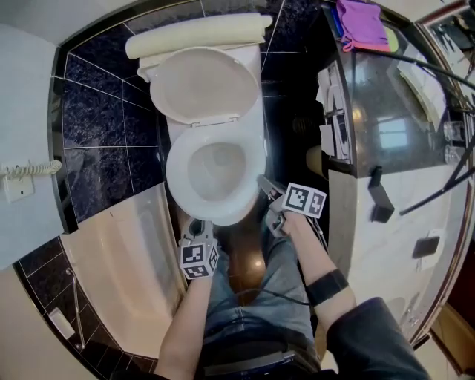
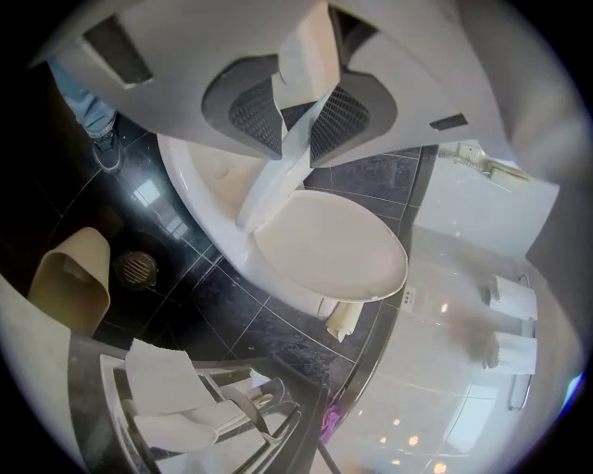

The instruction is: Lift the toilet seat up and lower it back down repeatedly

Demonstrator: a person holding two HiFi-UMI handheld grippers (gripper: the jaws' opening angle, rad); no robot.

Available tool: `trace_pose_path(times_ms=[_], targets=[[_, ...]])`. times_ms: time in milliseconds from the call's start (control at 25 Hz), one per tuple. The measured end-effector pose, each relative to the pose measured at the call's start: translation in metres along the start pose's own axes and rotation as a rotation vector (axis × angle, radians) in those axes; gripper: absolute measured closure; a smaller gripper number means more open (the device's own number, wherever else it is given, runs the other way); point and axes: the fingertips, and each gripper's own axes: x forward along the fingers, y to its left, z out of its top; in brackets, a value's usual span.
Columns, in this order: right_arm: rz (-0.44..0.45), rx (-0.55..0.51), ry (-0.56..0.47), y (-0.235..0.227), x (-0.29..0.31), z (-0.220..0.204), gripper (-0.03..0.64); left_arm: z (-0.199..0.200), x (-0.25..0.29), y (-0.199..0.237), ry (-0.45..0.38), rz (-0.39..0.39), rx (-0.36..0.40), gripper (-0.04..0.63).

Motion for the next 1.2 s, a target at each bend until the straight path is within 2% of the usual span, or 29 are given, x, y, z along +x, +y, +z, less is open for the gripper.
trace_pose_path(times_ms=[80, 120, 160, 320, 440, 760, 920, 1200], targets=[[0.016, -0.009, -0.009, 0.010, -0.004, 0.010, 0.499, 0.019, 0.001, 0.000, -0.031, 0.006, -0.010, 0.597], [0.024, -0.020, -0.014, 0.015, -0.007, 0.015, 0.543, 0.029, 0.002, 0.001, -0.045, 0.009, -0.009, 0.597], [0.027, -0.036, -0.019, 0.020, -0.011, 0.019, 0.543, 0.039, 0.002, 0.002, -0.057, 0.013, -0.005, 0.598], [0.002, -0.148, -0.027, 0.033, -0.033, 0.030, 0.587, 0.081, 0.008, 0.005, -0.100, 0.028, 0.030, 0.597], [-0.007, -0.228, -0.043, 0.043, -0.046, 0.038, 0.600, 0.113, 0.014, 0.009, -0.129, 0.045, 0.065, 0.598], [0.003, -0.445, -0.032, 0.070, -0.064, 0.059, 0.601, 0.197, 0.046, 0.021, -0.226, 0.089, 0.103, 0.597], [0.019, -0.496, -0.035, 0.079, -0.071, 0.075, 0.601, 0.237, 0.069, 0.028, -0.264, 0.118, 0.130, 0.597], [0.033, -0.510, -0.050, 0.088, -0.078, 0.096, 0.601, 0.287, 0.107, 0.044, -0.278, 0.150, 0.176, 0.597]])
